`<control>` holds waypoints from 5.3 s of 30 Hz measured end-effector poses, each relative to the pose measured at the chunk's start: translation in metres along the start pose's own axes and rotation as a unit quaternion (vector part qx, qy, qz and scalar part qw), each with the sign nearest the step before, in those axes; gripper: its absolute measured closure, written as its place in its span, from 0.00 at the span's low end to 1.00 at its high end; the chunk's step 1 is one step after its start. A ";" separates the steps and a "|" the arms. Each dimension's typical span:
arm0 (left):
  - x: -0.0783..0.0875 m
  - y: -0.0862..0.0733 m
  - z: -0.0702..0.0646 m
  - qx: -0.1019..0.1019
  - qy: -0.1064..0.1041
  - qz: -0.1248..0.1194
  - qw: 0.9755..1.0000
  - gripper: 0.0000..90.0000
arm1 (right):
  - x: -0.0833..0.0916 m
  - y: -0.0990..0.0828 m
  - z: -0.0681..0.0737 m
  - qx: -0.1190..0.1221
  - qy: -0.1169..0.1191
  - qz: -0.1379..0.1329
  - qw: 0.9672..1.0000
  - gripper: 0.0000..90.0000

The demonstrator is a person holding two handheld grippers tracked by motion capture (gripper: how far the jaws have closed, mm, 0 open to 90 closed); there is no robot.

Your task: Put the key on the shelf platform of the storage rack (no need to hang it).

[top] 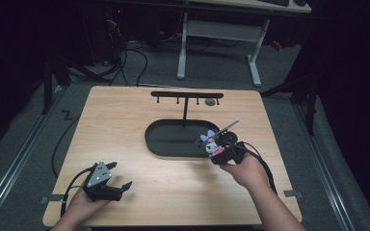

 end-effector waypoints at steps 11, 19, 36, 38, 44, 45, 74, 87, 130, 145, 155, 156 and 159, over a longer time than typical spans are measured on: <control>0.000 0.000 -0.001 -0.004 -0.001 0.000 1.000 0.11 | -0.016 0.019 -0.002 -0.002 -0.005 0.003 1.000 0.53; 0.000 0.000 0.000 -0.002 -0.001 -0.002 1.000 0.11 | -0.026 0.033 -0.008 -0.009 -0.011 0.004 1.000 0.53; 0.001 0.000 0.000 0.001 -0.006 -0.003 1.000 0.11 | -0.060 0.065 -0.011 -0.019 -0.016 0.005 1.000 0.53; 0.000 0.000 0.000 0.001 -0.005 -0.004 1.000 0.11 | -0.065 0.069 -0.011 -0.021 -0.014 0.005 1.000 0.53; -0.001 0.000 0.000 -0.002 -0.008 0.001 1.000 0.11 | -0.068 0.081 -0.009 -0.029 -0.012 -0.001 1.000 0.53; -0.001 0.000 0.000 -0.003 -0.008 0.002 1.000 0.11 | -0.070 0.082 -0.009 -0.025 -0.013 -0.004 1.000 0.53; -0.001 -0.001 -0.002 -0.007 -0.009 0.007 1.000 0.11 | -0.093 0.064 -0.008 -0.023 -0.016 0.044 0.999 0.50; -0.001 -0.001 -0.002 -0.009 -0.007 0.005 1.000 0.11 | -0.079 0.068 -0.006 -0.021 -0.029 0.005 0.999 0.28; -0.003 0.000 -0.003 -0.012 -0.007 0.010 1.000 0.11 | -0.042 0.000 0.005 -0.014 -0.020 -0.167 0.986 0.22; -0.004 0.001 -0.001 -0.006 -0.003 0.010 1.000 0.11 | -0.048 -0.062 0.010 -0.037 0.012 -0.259 0.965 0.17; -0.008 0.006 -0.008 -0.019 -0.015 0.005 1.000 0.11 | -0.045 -0.117 0.031 -0.035 -0.008 -0.316 0.948 0.17; -0.009 0.006 -0.010 -0.023 -0.017 0.007 1.000 0.11 | -0.045 -0.118 0.031 -0.031 -0.012 -0.316 0.948 0.17; -0.008 0.005 -0.011 -0.027 -0.021 0.009 0.999 0.11 | -0.046 -0.116 0.029 -0.032 -0.023 -0.310 0.950 0.17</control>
Point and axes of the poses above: each handheld gripper's, and its own axes: x roughly backward along the jaws, y roughly out of its top, z roughly to its left, the point moved 5 cm from there along -x, roughly forward along the jaws, and after that the axes turned 1 degree about x, right-handed, at the moved point
